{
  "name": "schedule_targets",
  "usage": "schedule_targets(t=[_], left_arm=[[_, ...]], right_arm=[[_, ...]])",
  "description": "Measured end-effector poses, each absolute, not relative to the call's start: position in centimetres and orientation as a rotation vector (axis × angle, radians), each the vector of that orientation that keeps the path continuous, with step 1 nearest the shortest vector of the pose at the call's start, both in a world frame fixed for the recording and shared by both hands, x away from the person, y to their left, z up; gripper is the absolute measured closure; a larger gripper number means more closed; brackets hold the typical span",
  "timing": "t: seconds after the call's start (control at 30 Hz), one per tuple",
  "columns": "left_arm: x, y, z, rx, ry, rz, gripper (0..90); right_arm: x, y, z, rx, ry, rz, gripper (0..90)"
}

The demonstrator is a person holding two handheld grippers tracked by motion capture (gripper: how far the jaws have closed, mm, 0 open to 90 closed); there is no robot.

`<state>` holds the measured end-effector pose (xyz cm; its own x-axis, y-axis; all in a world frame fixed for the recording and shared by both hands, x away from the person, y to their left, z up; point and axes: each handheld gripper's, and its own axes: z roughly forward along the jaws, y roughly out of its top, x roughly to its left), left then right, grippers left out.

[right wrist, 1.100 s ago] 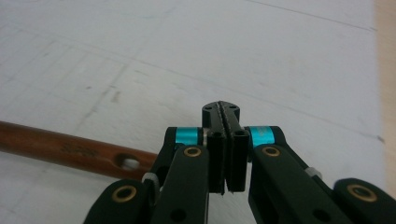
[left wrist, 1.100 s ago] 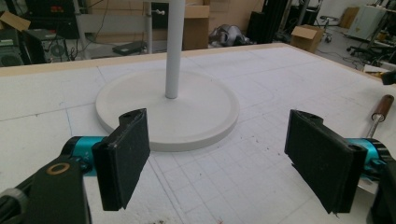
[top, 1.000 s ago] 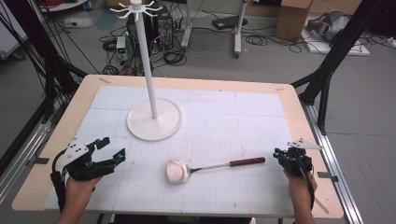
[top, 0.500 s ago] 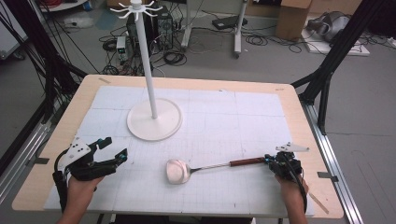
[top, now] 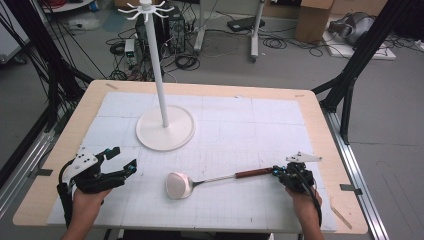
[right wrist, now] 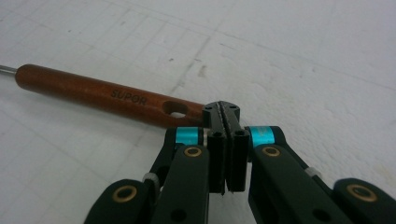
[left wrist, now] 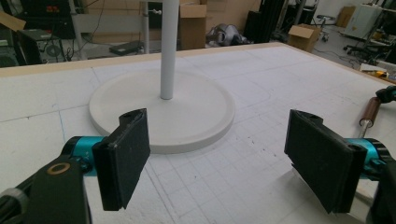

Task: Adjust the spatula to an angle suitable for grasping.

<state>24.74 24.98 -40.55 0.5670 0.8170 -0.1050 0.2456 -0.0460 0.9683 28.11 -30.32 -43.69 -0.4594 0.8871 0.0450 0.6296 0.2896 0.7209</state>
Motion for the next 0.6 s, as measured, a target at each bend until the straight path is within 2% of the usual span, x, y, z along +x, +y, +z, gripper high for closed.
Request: schedule_targets(t=[0.4,0.6], left_arm=[[24.7,25.1,-40.5,1.591,0.922,0.590,22.5],[24.7,25.4,-40.5,1.588,0.928,0.591,22.5]], right_arm=[[28.7,-28.0,-43.5,1.297,2.260,1.002,89.2],[28.2,-29.1,-43.1,1.321,2.208,1.028,89.1]])
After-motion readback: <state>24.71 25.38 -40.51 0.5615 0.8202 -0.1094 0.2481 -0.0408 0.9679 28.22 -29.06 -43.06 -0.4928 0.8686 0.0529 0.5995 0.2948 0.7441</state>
